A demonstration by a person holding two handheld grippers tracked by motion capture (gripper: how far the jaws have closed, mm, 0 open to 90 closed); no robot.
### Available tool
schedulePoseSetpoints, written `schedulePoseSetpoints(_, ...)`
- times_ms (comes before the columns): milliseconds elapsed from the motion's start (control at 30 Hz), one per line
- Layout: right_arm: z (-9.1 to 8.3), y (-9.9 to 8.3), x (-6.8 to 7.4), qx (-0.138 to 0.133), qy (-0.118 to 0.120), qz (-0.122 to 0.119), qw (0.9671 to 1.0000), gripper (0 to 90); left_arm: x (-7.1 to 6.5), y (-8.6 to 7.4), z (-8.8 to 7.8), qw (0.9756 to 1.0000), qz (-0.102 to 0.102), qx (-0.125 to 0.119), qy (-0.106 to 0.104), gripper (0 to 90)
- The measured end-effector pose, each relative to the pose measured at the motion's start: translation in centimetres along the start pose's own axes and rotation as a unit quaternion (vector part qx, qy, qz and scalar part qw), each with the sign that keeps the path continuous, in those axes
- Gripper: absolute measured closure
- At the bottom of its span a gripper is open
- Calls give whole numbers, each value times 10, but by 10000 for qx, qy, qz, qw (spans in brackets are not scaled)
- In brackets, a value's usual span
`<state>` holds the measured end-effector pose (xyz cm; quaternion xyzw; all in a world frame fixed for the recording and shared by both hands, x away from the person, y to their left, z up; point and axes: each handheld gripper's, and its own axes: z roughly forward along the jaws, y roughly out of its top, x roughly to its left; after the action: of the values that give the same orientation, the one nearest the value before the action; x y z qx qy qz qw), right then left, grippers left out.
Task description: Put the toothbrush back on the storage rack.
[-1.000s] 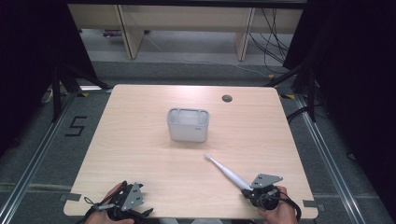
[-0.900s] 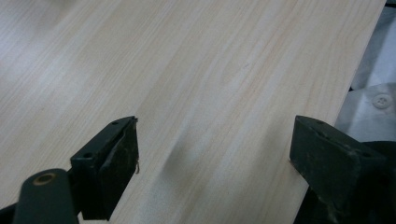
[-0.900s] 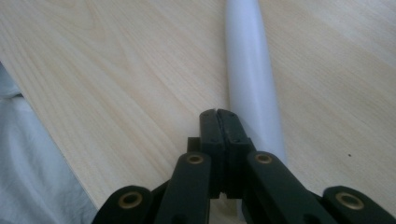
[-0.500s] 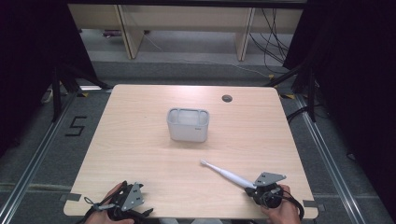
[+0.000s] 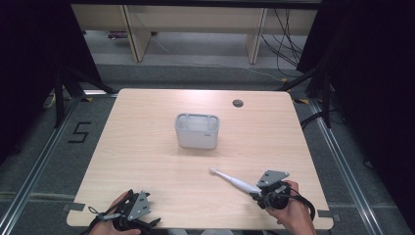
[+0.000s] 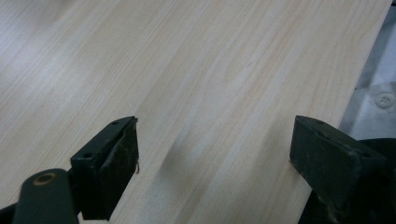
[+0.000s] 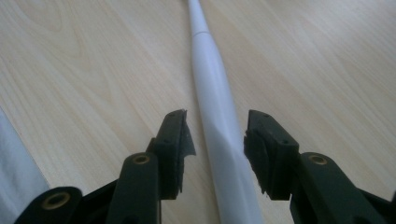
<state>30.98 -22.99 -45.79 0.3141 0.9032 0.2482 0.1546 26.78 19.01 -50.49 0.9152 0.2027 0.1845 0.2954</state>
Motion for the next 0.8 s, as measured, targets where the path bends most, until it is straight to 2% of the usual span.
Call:
schedulePoseSetpoints(67, 4, 5, -1, 96, -17, -64, 9999, 568, 0, 0, 0, 10000, -2, -1, 1, 153)
schedulePoseSetpoints(100, 6, 7, -3, 155, -15, -211, 9997, 565, 0, 0, 0, 10000, 1, -10, -3, 153)
schedulePoseSetpoints(133, 7, 10, -3, 298, 22, -193, 9994, 565, -1, 0, 0, 10000, -50, -14, -16, 153)
schedulePoseSetpoints(167, 7, 10, -3, 298, 22, -193, 9994, 565, -1, 0, 0, 10000, -50, -14, -16, 153)
schedulePoseSetpoints(200, 10, 13, -4, 424, 32, -119, 9990, 560, -1, 0, 0, 10000, -12, -3, -3, 153)
schedulePoseSetpoints(233, 12, 15, -7, 454, 53, -287, 9985, 556, -1, 0, 0, 10000, -12, -3, -3, 153)
schedulePoseSetpoints(267, 14, 16, -8, 495, 43, -320, 9983, 553, 0, 0, 0, 10000, -3, -7, -2, 153)
schedulePoseSetpoints(300, 16, 18, -8, 581, 42, -252, 9980, 550, -1, 0, 0, 10000, -21, -16, -7, 153)
schedulePoseSetpoints(333, 18, 19, -9, 652, 103, -328, 9973, 549, -1, 0, 0, 10000, -21, -37, 18, 153)
schedulePoseSetpoints(367, 19, 21, -8, 718, 78, -271, 9970, 548, 0, 0, 0, 10000, 4, 4, -7, 153)
schedulePoseSetpoints(433, 23, 25, -10, 786, 118, -365, 9962, 545, 0, 0, 0, 10000, 13, 3, -2, 153)
schedulePoseSetpoints(467, 25, 26, -10, 850, 110, -308, 9958, 542, 0, 0, 0, 10000, -5, -9, -6, 153)
schedulePoseSetpoints(567, 31, 33, -11, 964, 157, -384, 9945, 536, 0, 0, 0, 10000, 15, 1, -9, 153)
schedulePoseSetpoints(633, 32, 34, -10, 1007, 167, -339, 9942, 536, 0, 0, 0, 10000, -4, 6, -3, 153)
schedulePoseSetpoints(733, 40, 41, -12, 1204, 269, -493, 9911, 546, -1, 0, 0, 10000, -17, -35, 19, 153)
schedulePoseSetpoints(800, 43, 44, -12, 1311, 262, -472, 9899, 549, 0, 0, 0, 10000, 0, -9, -2, 153)
